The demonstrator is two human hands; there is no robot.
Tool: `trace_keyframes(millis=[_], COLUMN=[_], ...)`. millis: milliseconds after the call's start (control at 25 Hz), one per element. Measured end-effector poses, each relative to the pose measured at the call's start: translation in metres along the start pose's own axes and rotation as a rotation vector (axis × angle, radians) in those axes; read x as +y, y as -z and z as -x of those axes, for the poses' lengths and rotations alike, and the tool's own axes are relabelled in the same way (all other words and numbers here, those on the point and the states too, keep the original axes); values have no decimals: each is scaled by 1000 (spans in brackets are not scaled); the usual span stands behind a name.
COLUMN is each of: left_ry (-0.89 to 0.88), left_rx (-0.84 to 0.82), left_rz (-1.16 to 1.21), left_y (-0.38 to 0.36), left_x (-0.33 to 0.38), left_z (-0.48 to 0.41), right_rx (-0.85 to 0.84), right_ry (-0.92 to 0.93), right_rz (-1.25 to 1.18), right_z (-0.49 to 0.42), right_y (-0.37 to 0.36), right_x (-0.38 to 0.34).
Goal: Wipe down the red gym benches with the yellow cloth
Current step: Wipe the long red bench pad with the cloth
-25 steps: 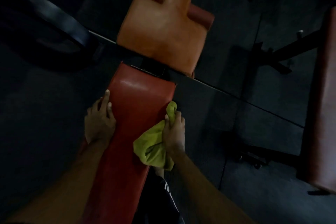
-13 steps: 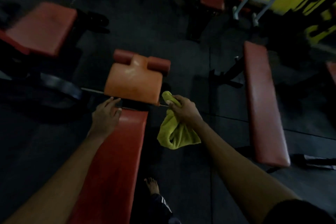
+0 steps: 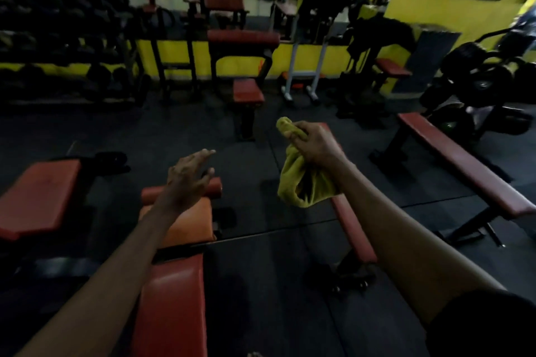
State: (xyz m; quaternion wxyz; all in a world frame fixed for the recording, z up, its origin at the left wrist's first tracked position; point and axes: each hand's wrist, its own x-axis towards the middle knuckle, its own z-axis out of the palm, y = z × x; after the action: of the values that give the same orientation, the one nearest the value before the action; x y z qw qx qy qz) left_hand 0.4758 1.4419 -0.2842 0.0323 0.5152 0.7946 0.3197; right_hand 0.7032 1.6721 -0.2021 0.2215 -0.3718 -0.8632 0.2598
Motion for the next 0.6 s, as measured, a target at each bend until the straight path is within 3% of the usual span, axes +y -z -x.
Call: trace_keyframes(millis=[80,160,360,600], left_ry=[-62,-77,-169,-202], left_rx=[-107,-144,0,12], left_rz=[-109,-37,3,66], left_y=[-11,-10,4,-43], left_x=[11,27,125,180], left_z=[-34,-76,-154,-268], right_rx=[88,155,278,350], right_ry=[-17,3,-9,-35], right_rz=[24,53,107,97], right_z=[-4,-14,-60,-129], right_y=[51,90,162,216], right_x=[14,31,77,136])
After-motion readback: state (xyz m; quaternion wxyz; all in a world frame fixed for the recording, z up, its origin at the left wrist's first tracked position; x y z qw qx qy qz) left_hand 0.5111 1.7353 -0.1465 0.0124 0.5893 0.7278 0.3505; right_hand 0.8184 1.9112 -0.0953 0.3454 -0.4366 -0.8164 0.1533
